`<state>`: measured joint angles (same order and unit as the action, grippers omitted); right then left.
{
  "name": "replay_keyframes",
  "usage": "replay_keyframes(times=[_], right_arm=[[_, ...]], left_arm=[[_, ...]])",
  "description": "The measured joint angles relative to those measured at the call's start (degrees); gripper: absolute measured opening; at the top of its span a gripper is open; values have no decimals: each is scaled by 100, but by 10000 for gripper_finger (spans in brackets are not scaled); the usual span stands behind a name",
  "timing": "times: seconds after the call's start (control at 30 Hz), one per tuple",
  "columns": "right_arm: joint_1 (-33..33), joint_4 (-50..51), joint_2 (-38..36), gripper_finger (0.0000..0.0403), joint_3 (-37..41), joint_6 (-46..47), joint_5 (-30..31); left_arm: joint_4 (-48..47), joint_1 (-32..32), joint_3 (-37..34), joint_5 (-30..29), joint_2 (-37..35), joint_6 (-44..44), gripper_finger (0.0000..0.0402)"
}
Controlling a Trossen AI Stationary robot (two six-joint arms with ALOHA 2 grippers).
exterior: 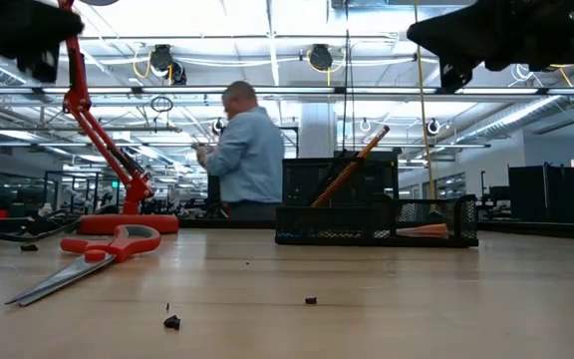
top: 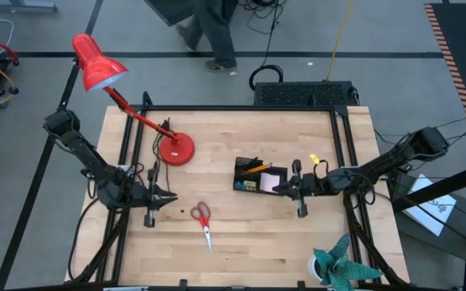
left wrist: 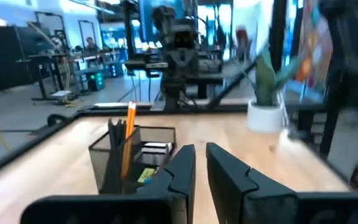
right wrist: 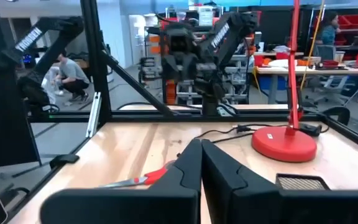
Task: Pick and place office supplies into organizer
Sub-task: Put the green binder clip into the black desk organizer
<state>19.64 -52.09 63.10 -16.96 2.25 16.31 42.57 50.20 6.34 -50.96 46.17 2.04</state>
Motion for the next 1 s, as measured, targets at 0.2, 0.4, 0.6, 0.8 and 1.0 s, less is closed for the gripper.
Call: replay_keyframes(times=[0.2,0.4,0.6,0.8,1.0], right_arm=[[-138,-44,-47,0,106,-16,-8],[-168,-135,-47,0,106,4,-10],[-166,-215,-47,0,106,-131,-10],[-166,-338,-47,0,106,-257,-12],[-166,-464,-131,0,106,-414,-13]], left_arm=[[-4500,167,2492,-741,272,-1064,46],[-8753,85,4652,82,1251,-4935,46],[-10192,-69,4994,2421,2312,-7429,46],[-10319,119,4886,3054,3390,-9151,46],[-10398,296,4880,1923,4335,-11945,46]])
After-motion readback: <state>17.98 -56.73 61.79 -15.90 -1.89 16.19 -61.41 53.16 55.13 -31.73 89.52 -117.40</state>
